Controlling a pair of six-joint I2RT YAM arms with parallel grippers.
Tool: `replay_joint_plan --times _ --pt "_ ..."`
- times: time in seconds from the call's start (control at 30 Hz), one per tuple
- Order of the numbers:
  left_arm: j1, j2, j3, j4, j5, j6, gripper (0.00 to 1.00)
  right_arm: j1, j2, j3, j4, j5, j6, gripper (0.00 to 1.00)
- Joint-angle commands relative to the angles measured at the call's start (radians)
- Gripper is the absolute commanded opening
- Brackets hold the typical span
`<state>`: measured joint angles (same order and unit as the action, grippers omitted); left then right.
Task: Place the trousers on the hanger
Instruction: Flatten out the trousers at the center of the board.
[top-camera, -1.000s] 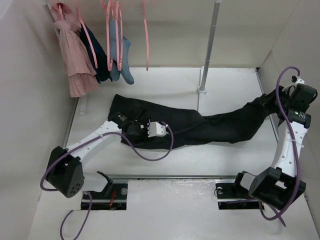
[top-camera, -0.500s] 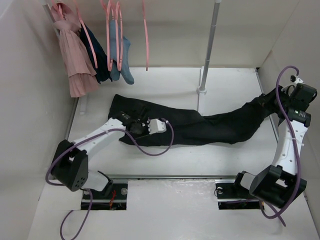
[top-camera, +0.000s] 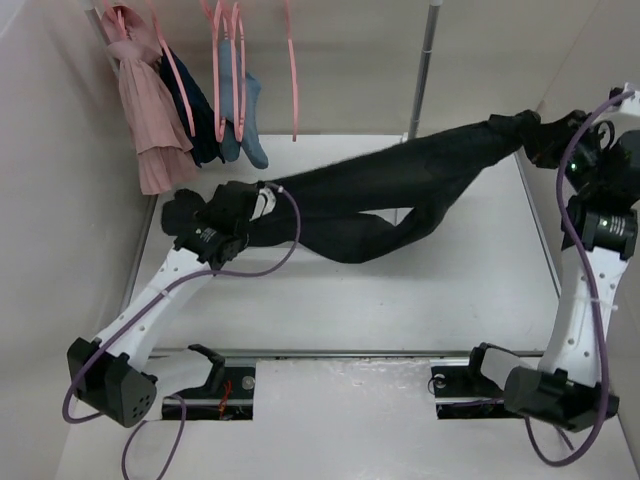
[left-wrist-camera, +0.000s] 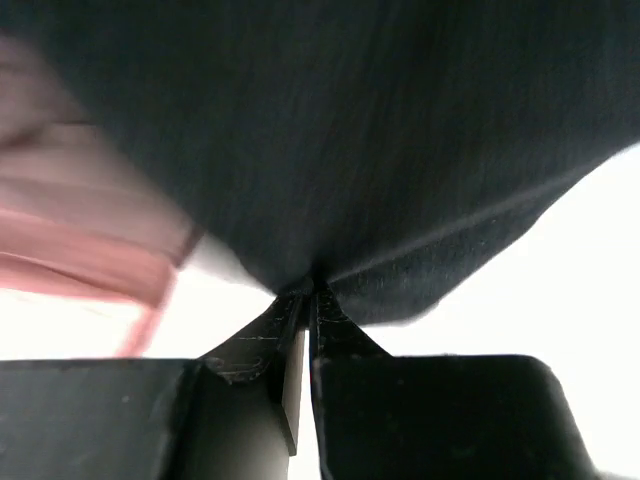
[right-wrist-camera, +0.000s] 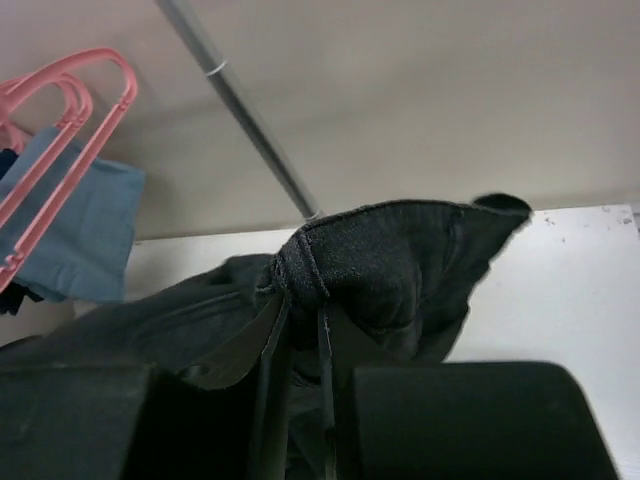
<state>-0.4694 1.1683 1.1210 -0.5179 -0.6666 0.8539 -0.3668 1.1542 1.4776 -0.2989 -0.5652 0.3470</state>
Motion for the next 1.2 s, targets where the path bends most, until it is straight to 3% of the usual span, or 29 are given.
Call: replay_joint_plan --times 0.0,0.1,0.13,0.17,0.2,0.27,0.33,0.43,0.67,0.77,0.93,1.17 --pt "0.005 -0.054 -0.166 -0.151 -0.235 0.013 0.0 -0.026 -0.098 -0.156 0.115 0.048 0.024 0.0" --pt "-0.041 -0.055 -0.274 -0.338 -0.05 -0.123 0.01 -0.075 -0.163 -0.377 0.106 0.128 0.073 0.0" --pt "-0.078 -0.045 -0.283 -0.394 0.037 -0.159 0.07 -0.096 -0.163 -0.426 0.095 0.142 0.127 0.0" --pt "-0.087 -0.035 -0.283 -0.45 0.237 -0.182 0.14 -0.122 -0.163 -0.472 0.084 0.151 0.153 0.0" --pt "-0.087 -0.026 -0.274 -0.523 0.327 -0.193 0.27 -0.185 -0.163 -0.555 0.084 0.151 0.179 0.0" --pt "-0.087 -0.015 -0.262 -0.554 0.445 -0.202 0.42 -0.243 -0.153 -0.621 0.075 0.151 0.24 0.0" --pt "-0.087 -0.027 -0.262 -0.554 0.484 -0.202 0.55 -0.284 -0.139 -0.657 0.101 0.125 0.25 0.0" --pt "-0.065 -0.055 -0.324 -0.466 0.36 -0.173 0.61 -0.284 -0.129 -0.639 0.11 0.113 0.237 0.0" --pt "-0.034 -0.105 -0.567 -0.28 0.216 -0.096 0.7 -0.284 -0.111 -0.568 0.101 0.104 0.181 0.0" --pt "0.0 -0.096 -0.598 -0.197 0.226 -0.05 0.71 -0.284 -0.111 -0.568 0.101 0.093 0.161 0.0" --pt "0.17 -0.003 -0.456 -0.122 0.335 -0.009 0.65 -0.284 -0.093 -0.55 0.101 0.064 0.141 0.0" --pt "0.411 0.125 -0.237 -0.087 0.564 -0.107 0.64 -0.212 -0.016 -0.493 0.058 0.042 0.055 0.0"
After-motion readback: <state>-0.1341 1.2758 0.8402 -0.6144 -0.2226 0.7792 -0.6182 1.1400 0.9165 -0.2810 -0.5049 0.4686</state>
